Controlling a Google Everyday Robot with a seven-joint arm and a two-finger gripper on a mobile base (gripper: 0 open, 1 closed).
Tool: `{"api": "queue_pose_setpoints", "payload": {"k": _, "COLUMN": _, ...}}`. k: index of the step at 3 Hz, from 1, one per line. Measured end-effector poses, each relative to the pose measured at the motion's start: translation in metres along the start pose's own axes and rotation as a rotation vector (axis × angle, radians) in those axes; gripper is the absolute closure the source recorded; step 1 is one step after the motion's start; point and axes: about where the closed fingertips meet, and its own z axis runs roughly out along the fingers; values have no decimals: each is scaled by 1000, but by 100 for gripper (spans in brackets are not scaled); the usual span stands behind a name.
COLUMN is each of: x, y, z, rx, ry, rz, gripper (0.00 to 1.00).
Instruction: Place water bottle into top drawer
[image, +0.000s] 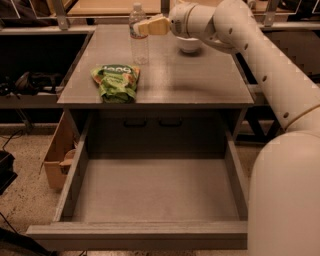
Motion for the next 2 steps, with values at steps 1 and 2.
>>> {"api": "queue_pose_setpoints", "payload": {"k": 1, "x": 17, "y": -9, "z": 26, "rx": 30, "ry": -24, "rz": 63, "gripper": 0}}
{"api": "queue_pose_setpoints", "payload": {"k": 2, "x": 23, "y": -11, "z": 50, "rx": 51, "ry": -61, "rz": 91, "gripper": 0}}
